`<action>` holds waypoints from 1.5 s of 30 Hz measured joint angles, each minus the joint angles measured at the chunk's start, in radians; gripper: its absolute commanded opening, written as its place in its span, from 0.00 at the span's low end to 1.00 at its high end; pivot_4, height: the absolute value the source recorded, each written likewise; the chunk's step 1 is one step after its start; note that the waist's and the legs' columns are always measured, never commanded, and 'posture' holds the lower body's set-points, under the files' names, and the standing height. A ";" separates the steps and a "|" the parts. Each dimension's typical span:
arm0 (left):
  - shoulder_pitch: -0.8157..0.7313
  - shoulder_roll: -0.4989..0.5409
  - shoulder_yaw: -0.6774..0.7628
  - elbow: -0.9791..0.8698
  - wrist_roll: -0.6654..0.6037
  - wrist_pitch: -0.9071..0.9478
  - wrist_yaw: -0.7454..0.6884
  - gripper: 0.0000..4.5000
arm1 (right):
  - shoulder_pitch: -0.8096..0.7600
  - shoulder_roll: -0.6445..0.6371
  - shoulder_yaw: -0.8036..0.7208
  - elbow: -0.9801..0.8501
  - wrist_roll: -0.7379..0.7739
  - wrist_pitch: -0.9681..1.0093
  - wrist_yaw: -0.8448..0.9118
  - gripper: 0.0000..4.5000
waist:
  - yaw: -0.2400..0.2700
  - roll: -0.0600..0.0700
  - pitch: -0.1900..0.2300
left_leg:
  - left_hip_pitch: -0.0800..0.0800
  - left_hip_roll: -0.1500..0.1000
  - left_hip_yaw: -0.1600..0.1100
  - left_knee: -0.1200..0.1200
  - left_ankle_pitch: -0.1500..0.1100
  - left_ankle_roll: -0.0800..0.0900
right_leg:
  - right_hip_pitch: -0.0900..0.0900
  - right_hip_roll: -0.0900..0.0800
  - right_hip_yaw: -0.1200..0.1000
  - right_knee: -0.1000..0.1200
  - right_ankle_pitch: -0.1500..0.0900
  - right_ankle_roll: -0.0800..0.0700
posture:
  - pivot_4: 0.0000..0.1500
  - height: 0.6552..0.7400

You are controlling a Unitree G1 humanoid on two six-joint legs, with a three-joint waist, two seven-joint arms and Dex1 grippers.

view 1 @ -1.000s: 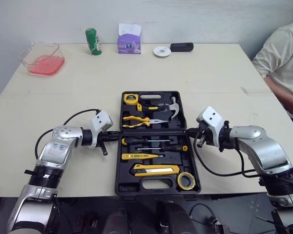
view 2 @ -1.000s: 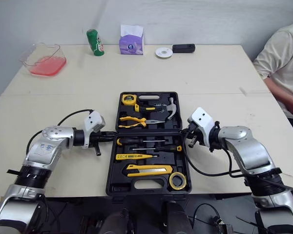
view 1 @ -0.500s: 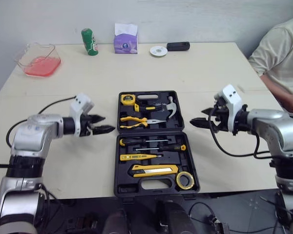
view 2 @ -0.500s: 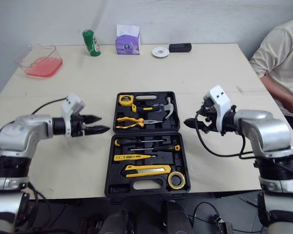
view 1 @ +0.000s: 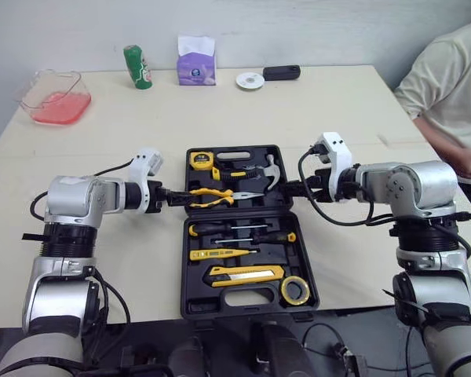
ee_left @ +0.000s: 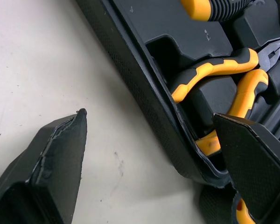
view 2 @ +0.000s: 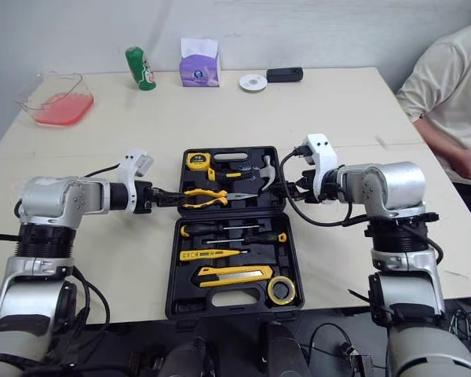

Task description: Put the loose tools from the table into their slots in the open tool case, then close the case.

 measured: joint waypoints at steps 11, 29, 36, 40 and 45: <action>0.011 -0.030 -0.061 0.011 0.026 -0.124 0.026 0.51 | -0.015 0.039 0.052 0.132 -0.056 -0.132 -0.016 0.49 | 0.000 0.000 0.000 | 0.001 -0.001 0.000 0.002 0.000 -0.001 | 0.001 -0.001 0.001 0.000 0.000 0.000 | 1.00 1.00; 0.063 -0.084 -0.030 -0.049 0.043 -0.221 0.097 0.14 | 0.016 0.074 0.039 0.084 -0.067 -0.202 -0.069 0.00 | 0.001 0.006 -0.010 | 0.010 -0.001 0.001 -0.002 0.001 -0.002 | 0.007 -0.001 0.002 -0.001 0.000 0.000 | 1.00 1.00; 0.020 -0.114 -0.019 0.027 0.125 -0.541 0.136 0.11 | 0.017 0.084 0.034 0.063 -0.124 -0.445 -0.084 0.00 | 0.000 0.007 -0.006 | -0.010 -0.001 0.002 -0.002 0.004 -0.003 | -0.014 0.000 0.001 0.004 0.000 0.000 | 1.00 1.00; 0.012 -0.125 -0.008 0.047 0.133 -0.649 0.135 0.05 | 0.051 0.066 0.024 0.023 -0.134 -0.533 -0.063 0.00 | -0.002 0.007 -0.006 | -0.018 -0.001 0.003 -0.003 0.004 -0.003 | -0.022 0.000 0.001 0.003 0.000 0.000 | 1.00 1.00; 0.051 -0.115 -0.020 0.052 0.158 -0.794 0.107 0.05 | 0.153 0.042 0.043 -0.042 -0.183 -0.719 -0.021 0.00 | -0.006 0.007 -0.006 | -0.021 -0.002 0.006 -0.007 0.004 -0.003 | -0.028 0.000 0.001 0.002 0.000 0.000 | 1.00 1.00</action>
